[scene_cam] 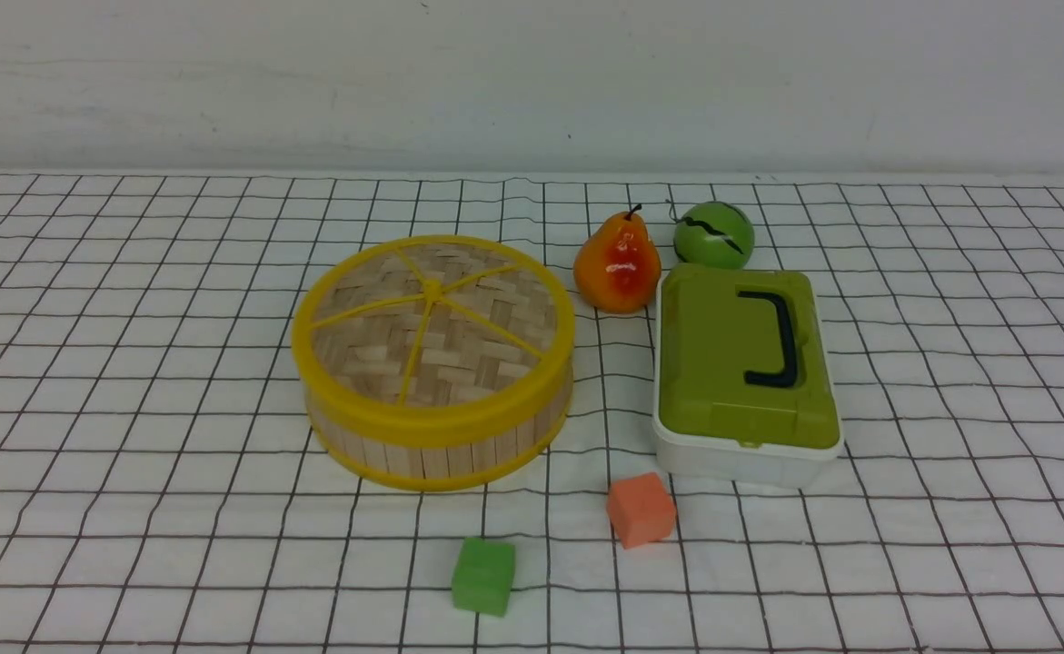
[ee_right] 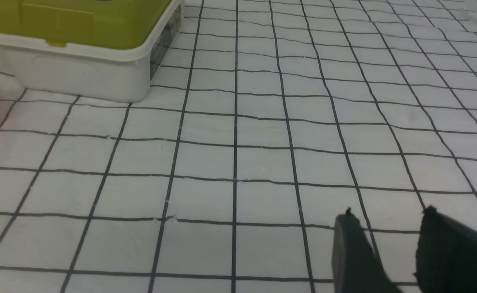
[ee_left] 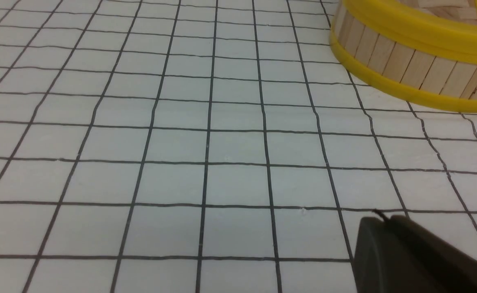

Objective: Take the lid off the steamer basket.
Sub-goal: Use the left arm to lift the lid of the steamer

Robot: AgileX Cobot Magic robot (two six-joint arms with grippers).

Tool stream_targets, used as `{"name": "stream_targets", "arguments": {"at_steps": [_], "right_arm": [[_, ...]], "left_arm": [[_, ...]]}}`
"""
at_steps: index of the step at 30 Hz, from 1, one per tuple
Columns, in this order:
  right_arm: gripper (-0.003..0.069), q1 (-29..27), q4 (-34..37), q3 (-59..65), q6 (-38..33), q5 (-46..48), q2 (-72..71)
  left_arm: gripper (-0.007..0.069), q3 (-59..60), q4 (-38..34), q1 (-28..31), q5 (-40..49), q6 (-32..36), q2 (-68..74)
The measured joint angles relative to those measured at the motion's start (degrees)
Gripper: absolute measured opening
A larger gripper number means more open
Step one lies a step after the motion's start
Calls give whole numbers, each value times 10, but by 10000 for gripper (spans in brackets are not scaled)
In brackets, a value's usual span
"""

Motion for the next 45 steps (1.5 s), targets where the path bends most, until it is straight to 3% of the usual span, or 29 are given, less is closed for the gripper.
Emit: {"name": "stream_targets", "arguments": {"at_steps": [29,35,45], "right_arm": [[239,0,0,0,0,0,0],[239,0,0,0,0,0,0],[239,0,0,0,0,0,0]], "left_arm": [[20,0,-1,0,-9,0,0],[24,0,-2,0,-62,0,0],[38,0,-2,0,-246,3,0]]}}
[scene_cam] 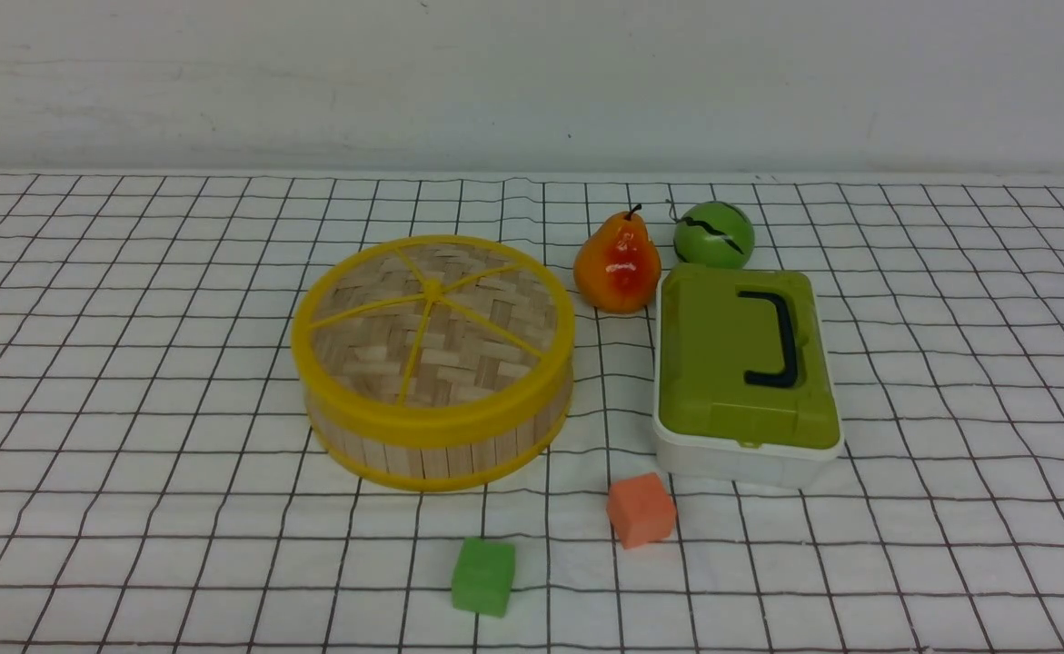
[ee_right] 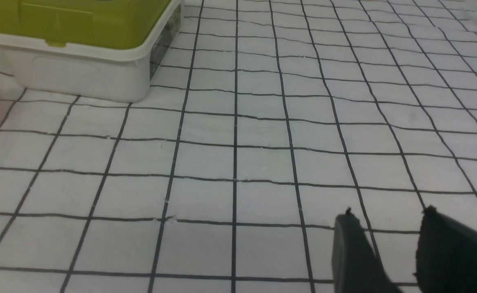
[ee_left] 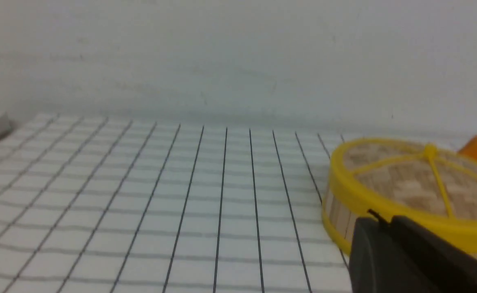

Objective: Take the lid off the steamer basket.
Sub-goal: Use the left arm to lift the lid of the steamer

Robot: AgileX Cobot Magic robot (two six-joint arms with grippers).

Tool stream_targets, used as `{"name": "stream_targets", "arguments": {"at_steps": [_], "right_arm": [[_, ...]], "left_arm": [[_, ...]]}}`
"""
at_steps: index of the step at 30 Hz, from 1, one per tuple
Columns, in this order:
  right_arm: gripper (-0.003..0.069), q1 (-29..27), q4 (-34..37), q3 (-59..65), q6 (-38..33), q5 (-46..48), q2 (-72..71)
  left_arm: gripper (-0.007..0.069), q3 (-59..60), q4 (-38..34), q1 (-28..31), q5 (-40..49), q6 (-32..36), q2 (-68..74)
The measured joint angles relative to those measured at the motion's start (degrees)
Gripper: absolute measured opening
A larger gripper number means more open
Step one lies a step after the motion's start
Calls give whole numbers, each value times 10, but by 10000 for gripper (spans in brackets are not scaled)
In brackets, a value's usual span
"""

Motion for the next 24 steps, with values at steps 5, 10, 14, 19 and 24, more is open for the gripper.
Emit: {"name": "stream_targets", "arguments": {"at_steps": [5,10,14,19,24], "right_arm": [[239,0,0,0,0,0,0],[239,0,0,0,0,0,0],[239,0,0,0,0,0,0],[239,0,0,0,0,0,0],[239,0,0,0,0,0,0]], "left_arm": [[41,0,0,0,-86,-3,0],[49,0,0,0,-136,-59,0],[48,-1,-25,0,-162,-209,0],[-13,-70,22,0,-67,-327,0],[-13,-210,112,0,104,-336,42]]}}
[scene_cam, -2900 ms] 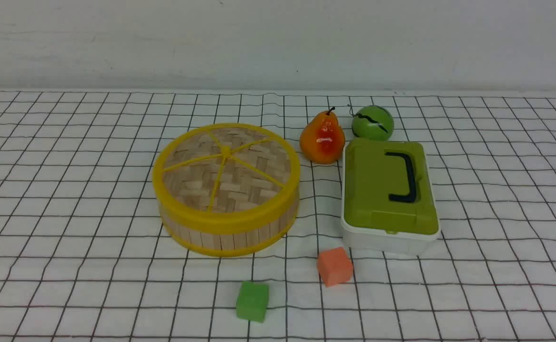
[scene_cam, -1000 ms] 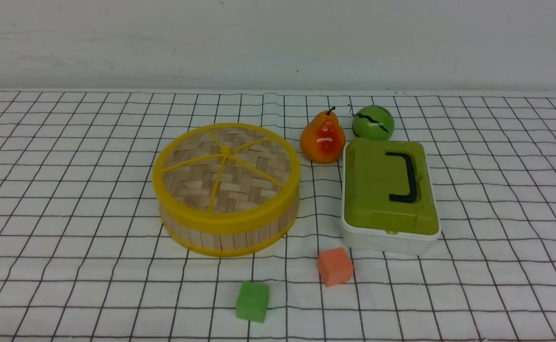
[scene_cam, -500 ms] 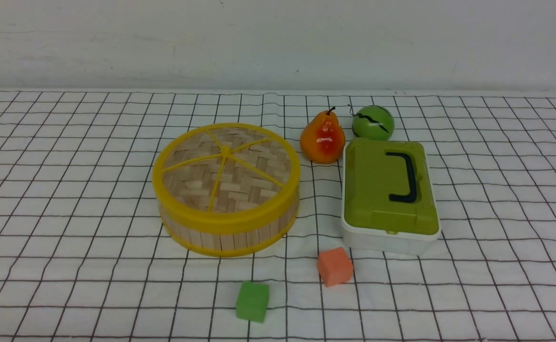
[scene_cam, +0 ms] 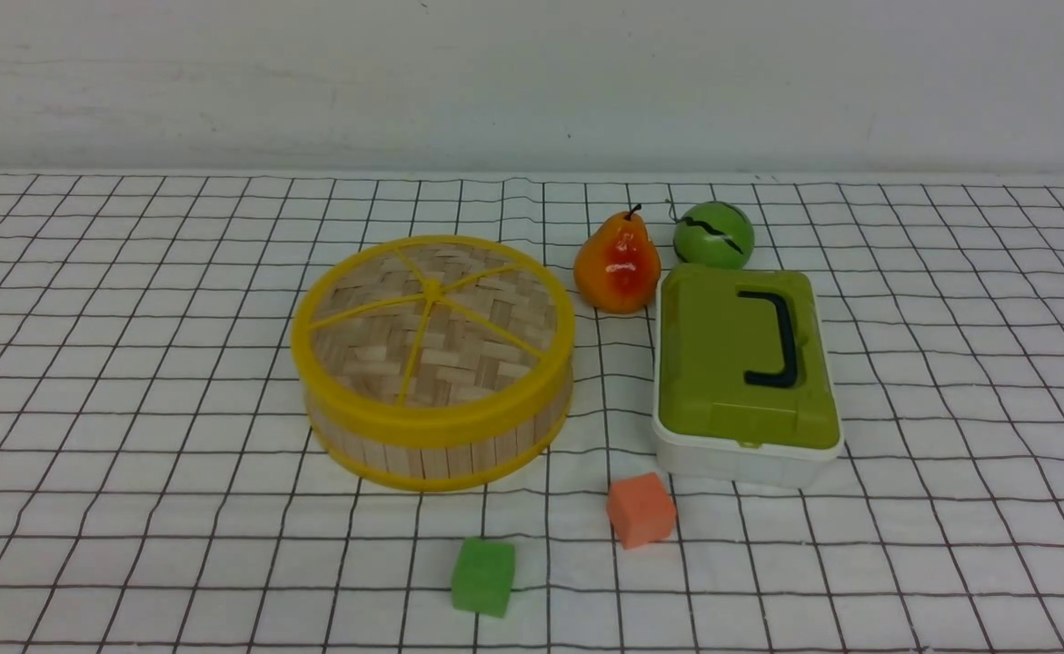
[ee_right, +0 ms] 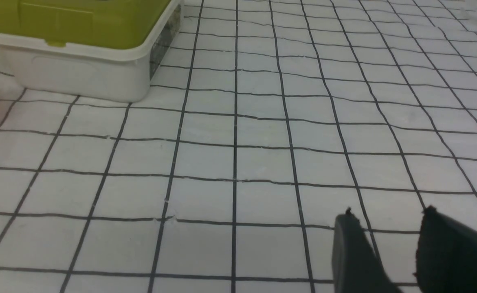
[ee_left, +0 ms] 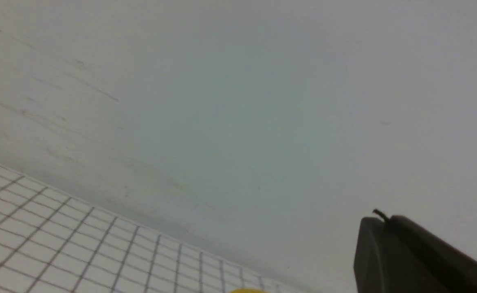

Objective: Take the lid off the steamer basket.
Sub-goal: Use the left arm to lift the lid of the steamer

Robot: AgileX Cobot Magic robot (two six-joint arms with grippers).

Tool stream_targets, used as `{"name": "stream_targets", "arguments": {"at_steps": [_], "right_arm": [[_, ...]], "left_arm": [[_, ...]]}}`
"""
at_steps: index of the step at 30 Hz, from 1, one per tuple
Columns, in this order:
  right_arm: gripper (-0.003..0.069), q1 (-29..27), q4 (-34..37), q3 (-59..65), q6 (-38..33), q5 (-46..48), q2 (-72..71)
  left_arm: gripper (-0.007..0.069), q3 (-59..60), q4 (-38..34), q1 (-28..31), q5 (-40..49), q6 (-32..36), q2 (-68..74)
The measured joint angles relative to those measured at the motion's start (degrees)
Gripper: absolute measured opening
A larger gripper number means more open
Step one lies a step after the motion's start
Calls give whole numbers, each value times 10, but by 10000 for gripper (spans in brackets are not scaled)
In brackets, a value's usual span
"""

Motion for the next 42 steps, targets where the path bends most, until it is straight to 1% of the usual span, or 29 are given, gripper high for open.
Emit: {"name": "stream_targets", "arguments": {"at_steps": [2,3,8,11,12,13,15,17,18,19,20,21,25,26,27,28,31,32,34,35,36,37,38,40,41,42], "right_arm": [[239,0,0,0,0,0,0],[239,0,0,0,0,0,0],[239,0,0,0,0,0,0],[239,0,0,0,0,0,0],[239,0,0,0,0,0,0],[239,0,0,0,0,0,0],[239,0,0,0,0,0,0],[239,0,0,0,0,0,0],[239,0,0,0,0,0,0],[239,0,0,0,0,0,0],[239,0,0,0,0,0,0],[239,0,0,0,0,0,0],[239,0,0,0,0,0,0],[239,0,0,0,0,0,0],[239,0,0,0,0,0,0],[239,0,0,0,0,0,0],[239,0,0,0,0,0,0],[239,0,0,0,0,0,0],[239,0,0,0,0,0,0],[239,0,0,0,0,0,0],[239,0,0,0,0,0,0],[239,0,0,0,0,0,0],[239,0,0,0,0,0,0],[239,0,0,0,0,0,0],[239,0,0,0,0,0,0],[239,0,0,0,0,0,0]], "left_arm": [[-13,-34,18,0,48,0,28],[-13,-81,35,0,126,0,77],[-13,-158,95,0,297,7,214],[-13,-163,112,0,345,2,288],[-13,-163,110,0,347,1,299],[-13,-163,87,0,360,0,335],[-13,-163,33,0,362,16,378],[-13,-163,-88,0,354,95,419],[-13,-163,-102,0,353,105,423],[-13,-163,-218,0,345,190,452],[-13,-163,-296,0,341,274,470],[-13,-165,-372,0,342,333,487],[-13,-203,-603,0,361,574,569],[-13,-206,-603,0,363,574,574],[-13,-240,-641,0,370,611,608],[-13,-262,-647,0,376,625,634],[-13,-358,-629,0,397,622,710],[-13,-392,-609,-2,404,613,729],[-13,-456,-555,-13,413,573,772],[-13,-491,-517,-22,416,546,788],[-13,-505,-500,-26,416,540,796],[-13,-570,-418,-47,425,486,831],[-13,-598,-379,-61,432,455,846],[-13,-677,-279,-89,448,387,890],[-13,-704,-246,-102,456,364,905],[-13,-710,-239,-102,456,359,909]]}}
